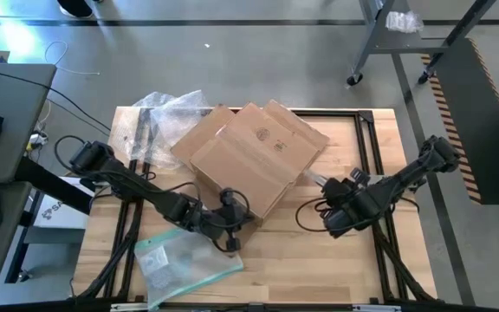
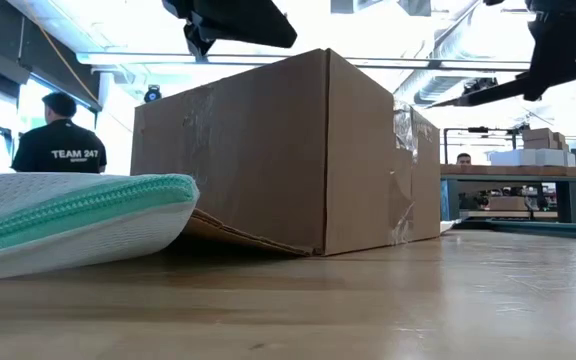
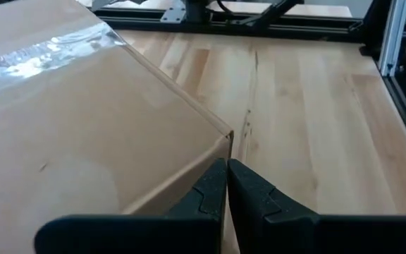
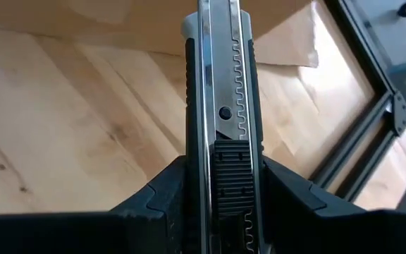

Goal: Unpack boxes
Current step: Break down cardboard box until it is fully flat

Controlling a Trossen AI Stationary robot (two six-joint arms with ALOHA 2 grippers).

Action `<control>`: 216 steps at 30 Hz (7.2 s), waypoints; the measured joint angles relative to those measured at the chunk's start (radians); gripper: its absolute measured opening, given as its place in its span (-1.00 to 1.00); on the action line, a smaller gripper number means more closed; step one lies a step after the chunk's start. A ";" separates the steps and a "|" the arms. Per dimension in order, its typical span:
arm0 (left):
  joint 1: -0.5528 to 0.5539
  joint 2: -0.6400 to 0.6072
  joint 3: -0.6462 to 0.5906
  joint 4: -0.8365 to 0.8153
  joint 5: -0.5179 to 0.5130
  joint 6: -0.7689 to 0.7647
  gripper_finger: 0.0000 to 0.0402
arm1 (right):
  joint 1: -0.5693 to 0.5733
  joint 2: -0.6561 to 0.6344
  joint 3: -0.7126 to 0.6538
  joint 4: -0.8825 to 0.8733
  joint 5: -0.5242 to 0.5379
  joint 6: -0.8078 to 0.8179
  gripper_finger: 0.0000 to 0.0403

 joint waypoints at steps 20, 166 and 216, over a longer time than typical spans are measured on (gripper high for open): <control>0.011 0.088 0.001 0.060 0.011 -0.017 -1.00 | -0.037 0.000 0.000 0.186 0.000 -0.133 -0.39; 0.537 -0.591 -0.206 -0.887 0.499 -0.332 -1.00 | -0.693 -0.130 -0.575 1.979 0.063 -1.001 -0.39; 0.895 -0.379 -0.063 -0.310 0.392 0.194 -1.00 | 0.318 -0.242 -0.211 0.737 0.629 -0.353 -0.39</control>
